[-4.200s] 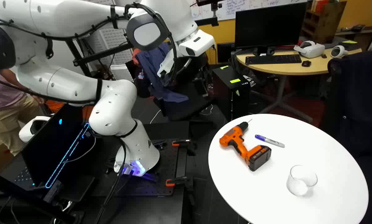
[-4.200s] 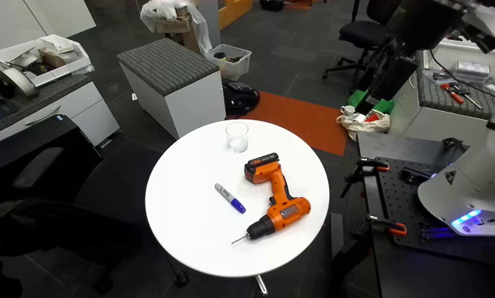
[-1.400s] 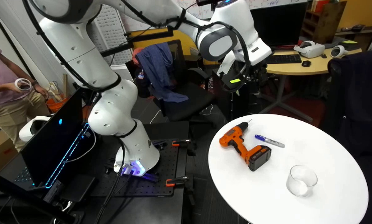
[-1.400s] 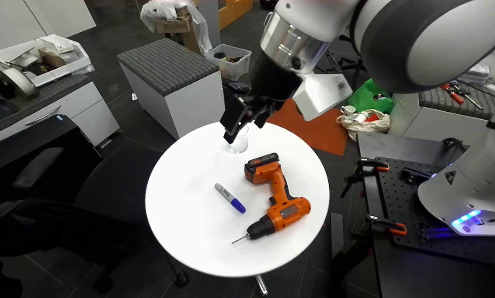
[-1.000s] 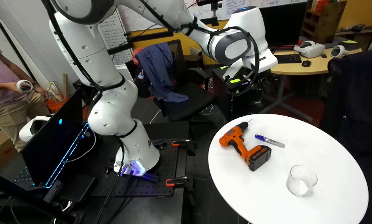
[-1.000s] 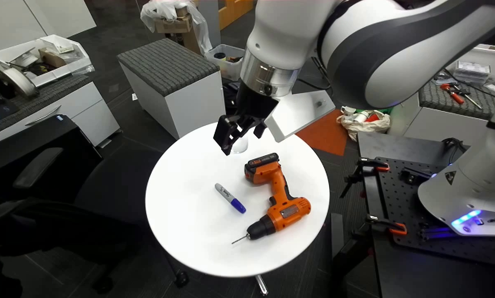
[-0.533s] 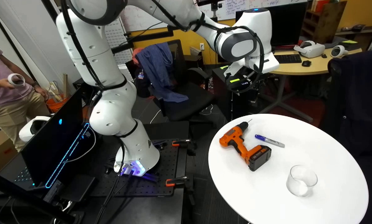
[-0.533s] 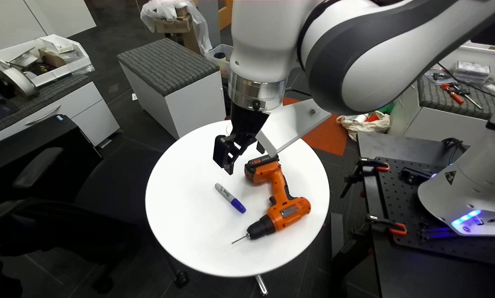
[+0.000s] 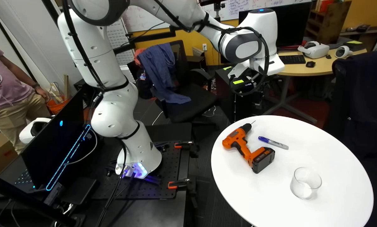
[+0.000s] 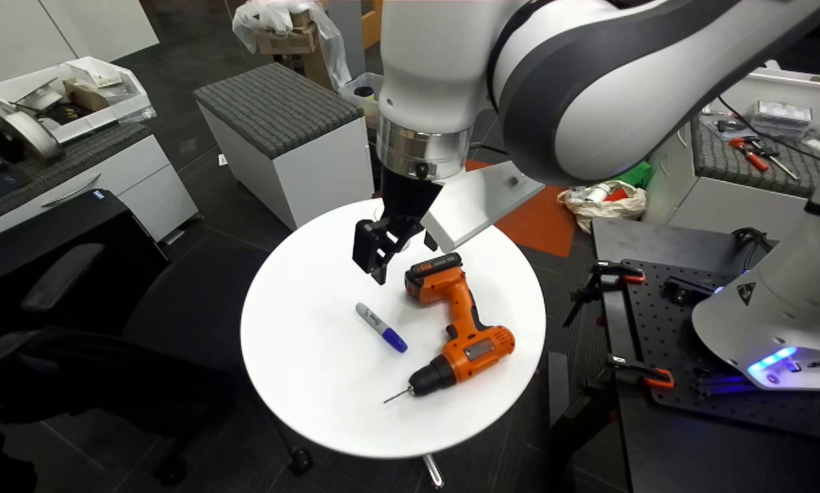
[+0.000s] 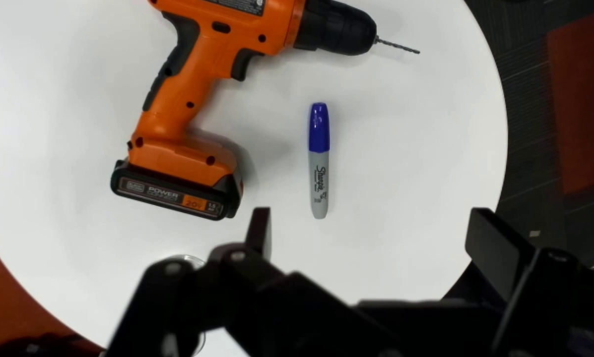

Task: Put the pen inside the glass cup, remove the pen from the glass cup

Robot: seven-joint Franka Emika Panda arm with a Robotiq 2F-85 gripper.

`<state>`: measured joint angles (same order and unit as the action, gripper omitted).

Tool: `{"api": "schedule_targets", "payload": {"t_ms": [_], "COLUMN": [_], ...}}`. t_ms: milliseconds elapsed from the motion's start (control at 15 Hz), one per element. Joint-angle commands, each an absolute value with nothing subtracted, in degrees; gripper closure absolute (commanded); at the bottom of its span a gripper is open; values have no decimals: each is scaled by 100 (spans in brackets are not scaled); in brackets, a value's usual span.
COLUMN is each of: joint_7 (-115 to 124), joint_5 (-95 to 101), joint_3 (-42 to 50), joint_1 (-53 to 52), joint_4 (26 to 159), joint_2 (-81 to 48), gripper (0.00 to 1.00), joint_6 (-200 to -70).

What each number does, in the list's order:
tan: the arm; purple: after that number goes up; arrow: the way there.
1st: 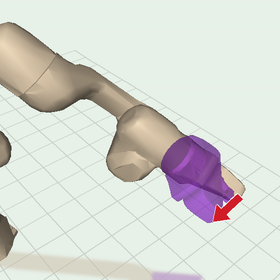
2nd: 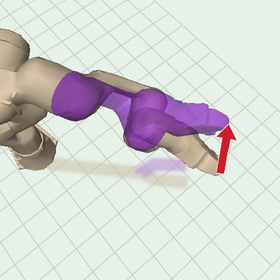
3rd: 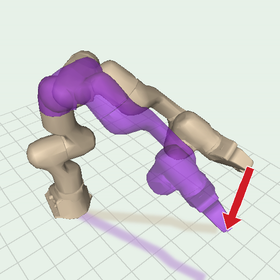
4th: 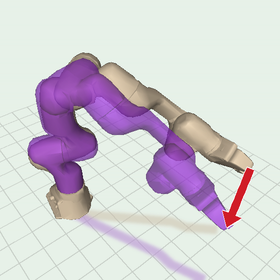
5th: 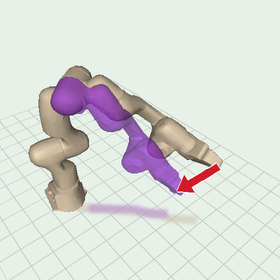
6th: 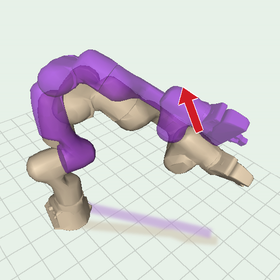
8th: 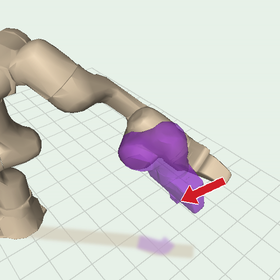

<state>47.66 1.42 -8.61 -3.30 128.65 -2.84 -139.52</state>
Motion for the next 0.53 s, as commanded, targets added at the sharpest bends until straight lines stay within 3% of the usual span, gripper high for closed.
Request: {"api": "schedule_targets", "payload": {"t_ms": [0, 467], "joint_7": [4637, 4177], "joint_5": [49, -65], "joint_3": [-655, -587], "joint_1": [-408, -470], "joint_4": [12790, 12543], "joint_2": [-447, -1044], "gripper": [0, 0], "joint_6": [-14054, -14093]}}
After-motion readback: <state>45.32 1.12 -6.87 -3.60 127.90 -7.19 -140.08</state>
